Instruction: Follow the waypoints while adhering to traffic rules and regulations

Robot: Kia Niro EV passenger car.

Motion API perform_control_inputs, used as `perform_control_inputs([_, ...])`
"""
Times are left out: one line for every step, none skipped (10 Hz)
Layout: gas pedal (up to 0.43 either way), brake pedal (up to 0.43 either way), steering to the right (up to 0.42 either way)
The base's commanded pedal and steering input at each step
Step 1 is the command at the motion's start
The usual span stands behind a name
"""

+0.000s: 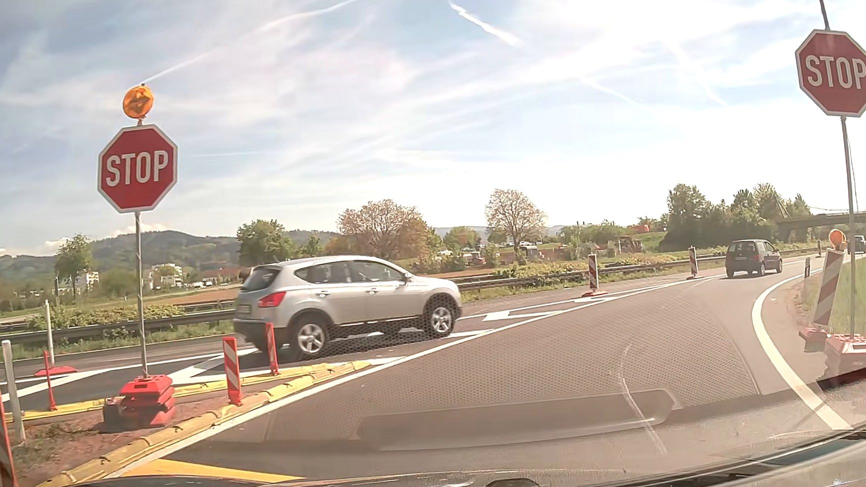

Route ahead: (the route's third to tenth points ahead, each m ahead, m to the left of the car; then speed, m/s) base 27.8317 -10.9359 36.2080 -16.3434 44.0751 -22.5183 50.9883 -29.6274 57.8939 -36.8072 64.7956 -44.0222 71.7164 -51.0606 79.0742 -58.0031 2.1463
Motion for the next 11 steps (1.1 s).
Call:
perform_control_inputs([0.0, 0.293, 0.197])
perform_control_inputs([0.0, 0.293, 0.195])
perform_control_inputs([0.0, 0.293, 0.195])
perform_control_inputs([0.0, 0.293, 0.195])
perform_control_inputs([0.0, 0.293, 0.194])
perform_control_inputs([0.0, 0.293, 0.195])
perform_control_inputs([0.0, 0.293, 0.195])
perform_control_inputs([0.0, 0.293, 0.194])
perform_control_inputs([0.0, 0.293, 0.193])
perform_control_inputs([0.0, 0.293, 0.195])
perform_control_inputs([0.0, 0.293, 0.194])
